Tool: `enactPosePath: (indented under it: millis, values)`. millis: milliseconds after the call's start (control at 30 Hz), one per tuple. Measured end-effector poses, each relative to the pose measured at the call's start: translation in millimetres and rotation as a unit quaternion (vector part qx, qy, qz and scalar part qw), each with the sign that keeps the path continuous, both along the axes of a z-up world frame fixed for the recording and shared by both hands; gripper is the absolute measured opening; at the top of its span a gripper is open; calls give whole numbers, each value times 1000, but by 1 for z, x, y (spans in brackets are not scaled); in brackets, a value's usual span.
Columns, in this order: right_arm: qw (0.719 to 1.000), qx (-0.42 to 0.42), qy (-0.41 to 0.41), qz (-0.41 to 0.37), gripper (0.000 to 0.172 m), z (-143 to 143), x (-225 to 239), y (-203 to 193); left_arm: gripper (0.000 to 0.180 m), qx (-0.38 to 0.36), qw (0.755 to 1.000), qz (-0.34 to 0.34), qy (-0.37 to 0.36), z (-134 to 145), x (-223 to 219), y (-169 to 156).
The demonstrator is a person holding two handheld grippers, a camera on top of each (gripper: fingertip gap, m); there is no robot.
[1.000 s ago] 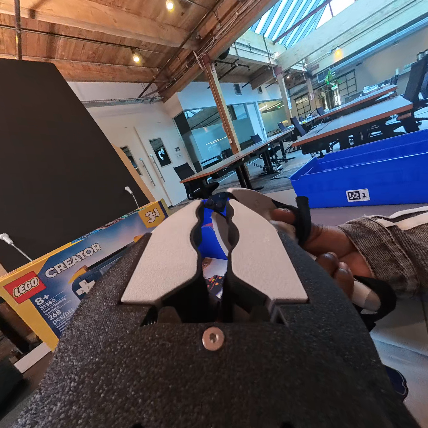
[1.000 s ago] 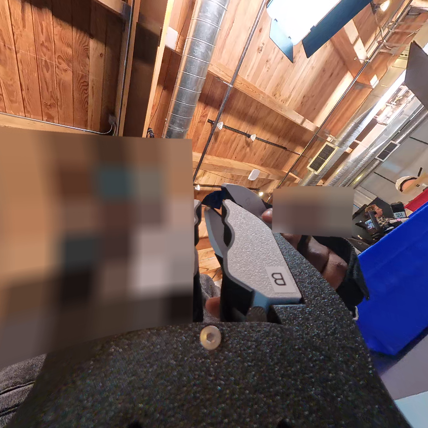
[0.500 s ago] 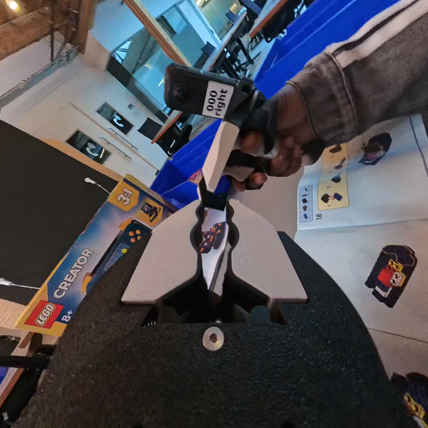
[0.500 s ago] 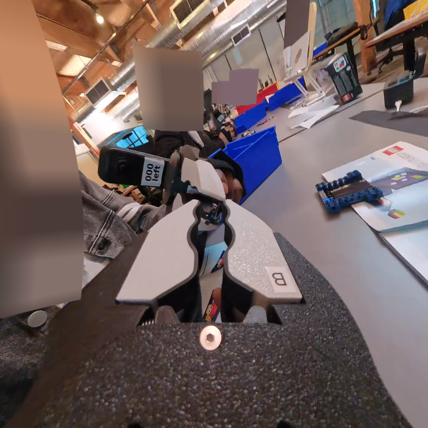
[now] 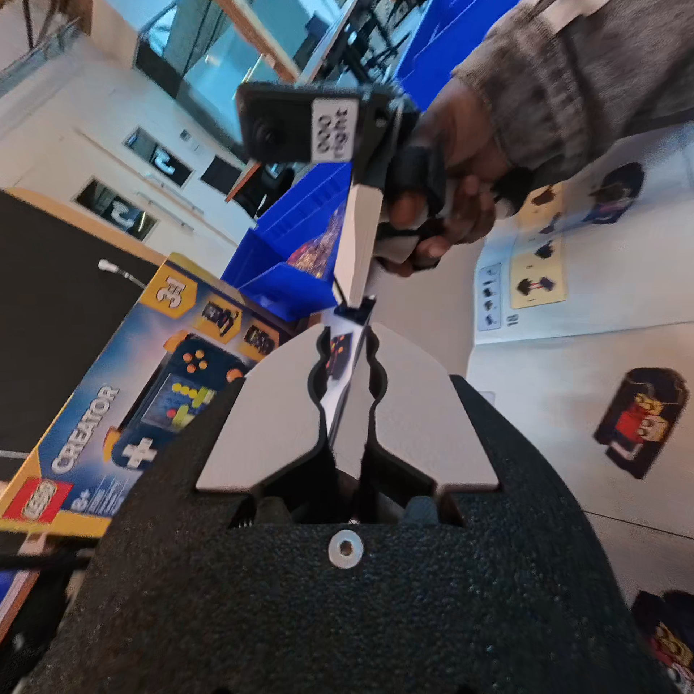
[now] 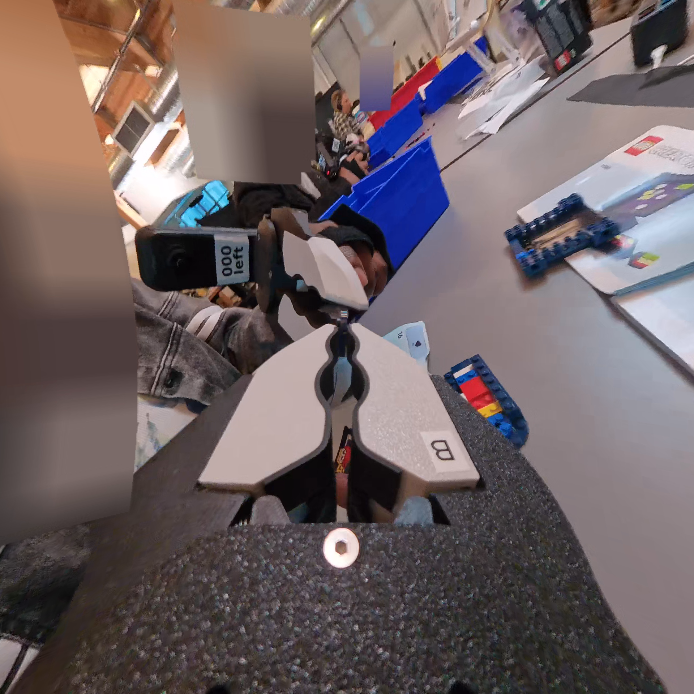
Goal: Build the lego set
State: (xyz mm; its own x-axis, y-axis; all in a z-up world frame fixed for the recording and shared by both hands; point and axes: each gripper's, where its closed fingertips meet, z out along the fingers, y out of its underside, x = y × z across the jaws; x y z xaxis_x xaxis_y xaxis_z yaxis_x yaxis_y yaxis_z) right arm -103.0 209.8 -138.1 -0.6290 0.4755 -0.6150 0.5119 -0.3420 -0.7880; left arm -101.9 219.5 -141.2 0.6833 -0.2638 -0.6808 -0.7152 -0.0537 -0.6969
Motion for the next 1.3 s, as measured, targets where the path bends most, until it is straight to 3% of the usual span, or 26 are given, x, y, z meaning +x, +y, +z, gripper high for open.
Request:
enactPosePath:
  millis: [67, 133, 267, 467, 600, 800, 933, 1067, 1300]
  values:
    - [997, 21, -40, -56, 3, -19, -6, 20, 34, -35, 999, 41, 1, -13, -17, 3]
    - [988, 52, -103, -100, 3, -51, -7, 35, 48, -128, 990, 60, -25, -41, -27, 1]
    - [973, 84, -182, -115, 3, -91, -6, 36, 48, -229, 967, 70, -89, -67, -28, 1]
    - [963, 124, -210, -115, 3, -103, -5, 34, 47, -332, 931, 80, -127, -100, -32, -3]
    - [958, 146, -219, -117, 5, -107, -4, 35, 34, -343, 927, 86, -128, -108, -35, -5]
    - [959, 196, -185, -91, 25, -95, 7, 44, 33, -328, 929, 89, -149, -108, -36, -5]
    - [943, 302, -126, -69, 8, -103, 8, 47, 33, -322, 926, 95, -171, -107, -36, -5]
    - [920, 375, -93, -67, 6, -113, -1, 44, 33, -316, 926, 100, -181, -107, -37, -5]
    - [922, 367, -104, -67, 0, -115, -5, 35, 33, -314, 922, 104, -199, -107, -36, -3]
